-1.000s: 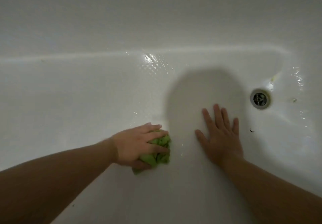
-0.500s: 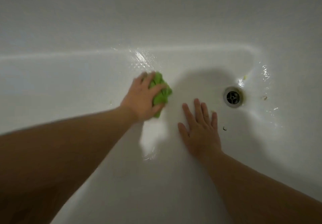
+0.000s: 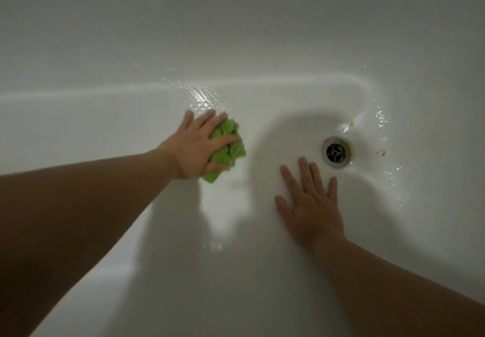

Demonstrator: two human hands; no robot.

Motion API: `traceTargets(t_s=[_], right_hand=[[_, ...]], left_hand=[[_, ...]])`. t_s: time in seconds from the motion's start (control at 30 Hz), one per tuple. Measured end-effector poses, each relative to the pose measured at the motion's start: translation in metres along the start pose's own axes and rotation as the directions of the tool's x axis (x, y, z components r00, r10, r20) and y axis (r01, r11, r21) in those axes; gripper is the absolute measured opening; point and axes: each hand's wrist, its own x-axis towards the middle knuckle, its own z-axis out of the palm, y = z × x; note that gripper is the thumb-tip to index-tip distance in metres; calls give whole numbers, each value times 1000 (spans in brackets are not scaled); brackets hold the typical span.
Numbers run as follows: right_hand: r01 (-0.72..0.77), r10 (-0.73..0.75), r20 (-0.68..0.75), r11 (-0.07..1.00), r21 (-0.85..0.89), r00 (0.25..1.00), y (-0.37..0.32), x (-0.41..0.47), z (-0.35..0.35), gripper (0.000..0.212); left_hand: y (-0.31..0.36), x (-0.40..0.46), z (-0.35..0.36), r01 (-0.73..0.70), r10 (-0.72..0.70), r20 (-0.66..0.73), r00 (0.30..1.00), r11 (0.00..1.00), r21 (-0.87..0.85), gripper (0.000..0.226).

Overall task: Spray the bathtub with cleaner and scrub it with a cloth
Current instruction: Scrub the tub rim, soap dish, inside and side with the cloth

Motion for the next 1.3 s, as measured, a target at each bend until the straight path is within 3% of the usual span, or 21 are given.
traceTargets(t_s=[0.1, 0.17, 0.37, 0.47, 0.53, 0.6, 0.67, 0.73, 0.87, 1.03, 1.17, 1.3], right_hand=[[8, -7, -28, 1000, 9, 1000, 2, 6, 0, 70], [10, -10, -23, 1000, 8, 1000, 4, 10, -1, 70], [25, -20, -56, 997, 80, 998, 16, 7, 1, 66], [-40, 52, -74, 986, 163, 996, 23, 2, 2, 67], [-40, 62, -93, 974, 225, 994, 19, 4, -4, 73], [135, -108, -113, 951, 277, 988, 4, 7, -12, 82], [400, -373, -155, 887, 231, 915, -16, 8, -11, 82], [528, -496, -207, 837, 146, 843, -31, 6, 1, 73], [525, -480, -305, 847, 83, 822, -35, 37, 6, 69], [541, -538, -374, 834, -106, 756, -37, 134, -37, 72], [493, -462, -446, 868, -53, 767, -30, 170, -55, 71], [390, -312, -489, 918, 65, 814, -26, 122, -27, 64]], left_hand=[[-4, 47, -21, 361, -374, -52, 926, 917, -167, 78], [10, 67, -24, 415, -448, -79, 891, 871, -263, 75], [94, 16, 6, 132, -172, -101, 980, 939, -318, 76], [128, -28, 15, 95, -95, 27, 995, 848, -522, 111], [122, -49, 22, 157, -158, 54, 986, 762, -629, 126], [99, -66, 28, 262, -257, 75, 963, 848, -461, 129], [80, -77, 33, 344, -323, 119, 939, 903, -257, 130], [73, -82, 39, 337, -326, 89, 941, 920, -199, 121], [67, -72, 47, 320, -328, -16, 945, 930, -179, 100], [58, -45, 41, 348, -359, -46, 932, 924, -160, 108], [57, -26, 35, 364, -377, -55, 924, 917, -162, 109], [57, -20, 36, 362, -377, -66, 924, 917, -169, 97]])
